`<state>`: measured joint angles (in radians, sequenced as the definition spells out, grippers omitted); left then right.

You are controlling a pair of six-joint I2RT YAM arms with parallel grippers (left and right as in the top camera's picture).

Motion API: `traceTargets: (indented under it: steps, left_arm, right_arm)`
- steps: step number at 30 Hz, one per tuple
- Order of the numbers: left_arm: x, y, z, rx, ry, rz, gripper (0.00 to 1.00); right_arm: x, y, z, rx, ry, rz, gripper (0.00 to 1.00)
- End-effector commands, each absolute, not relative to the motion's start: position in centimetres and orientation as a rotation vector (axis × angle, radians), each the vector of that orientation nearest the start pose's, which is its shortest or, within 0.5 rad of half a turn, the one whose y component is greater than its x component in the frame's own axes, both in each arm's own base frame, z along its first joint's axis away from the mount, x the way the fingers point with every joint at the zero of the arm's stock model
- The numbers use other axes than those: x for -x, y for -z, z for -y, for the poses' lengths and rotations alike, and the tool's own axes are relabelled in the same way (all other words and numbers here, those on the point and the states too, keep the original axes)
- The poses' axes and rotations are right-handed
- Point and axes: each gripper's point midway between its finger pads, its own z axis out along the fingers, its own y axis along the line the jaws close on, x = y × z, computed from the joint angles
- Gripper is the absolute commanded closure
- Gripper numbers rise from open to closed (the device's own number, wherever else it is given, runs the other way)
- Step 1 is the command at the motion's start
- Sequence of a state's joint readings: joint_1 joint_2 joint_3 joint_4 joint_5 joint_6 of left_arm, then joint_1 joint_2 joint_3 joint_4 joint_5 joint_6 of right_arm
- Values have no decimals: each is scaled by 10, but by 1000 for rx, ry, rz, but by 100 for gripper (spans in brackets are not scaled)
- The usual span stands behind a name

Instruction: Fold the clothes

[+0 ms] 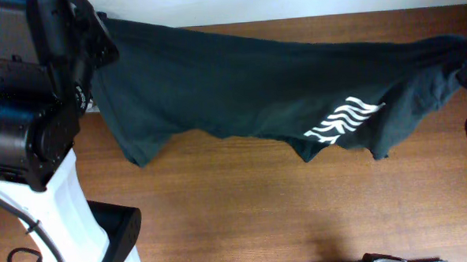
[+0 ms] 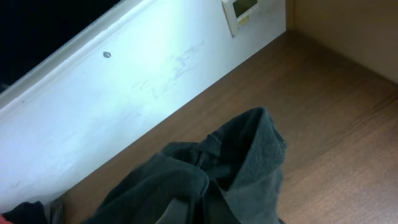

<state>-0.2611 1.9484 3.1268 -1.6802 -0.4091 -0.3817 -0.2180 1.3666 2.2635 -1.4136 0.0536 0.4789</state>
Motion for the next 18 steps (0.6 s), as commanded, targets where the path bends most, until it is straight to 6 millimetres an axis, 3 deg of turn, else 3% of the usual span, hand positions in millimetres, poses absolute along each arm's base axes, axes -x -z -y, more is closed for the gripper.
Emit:
traceTargets:
  steps: [1, 6, 11, 15, 18]
  left_arm:
    - [-373, -503, 20, 382, -56, -1957, 99]
    - [-416, -494, 31, 340, -76, -1946, 99]
    - [-483, -484, 46, 282, -101, -1886, 99]
    - [-527, -499, 54, 250, -96, -1742, 99]
    - [-541, -526, 66, 172, -67, -1626, 99]
  right_arm:
    - [-284, -483, 79, -767, -71, -1927, 96]
    - [-333, -470, 91, -776, -60, -1941, 96]
    - [-408, -462, 90, -701, -171, -1914, 96]
    - [-462, -470, 80, -584, -302, -1838, 96]
    - [-478, -482, 75, -523, -350, -1783, 96]
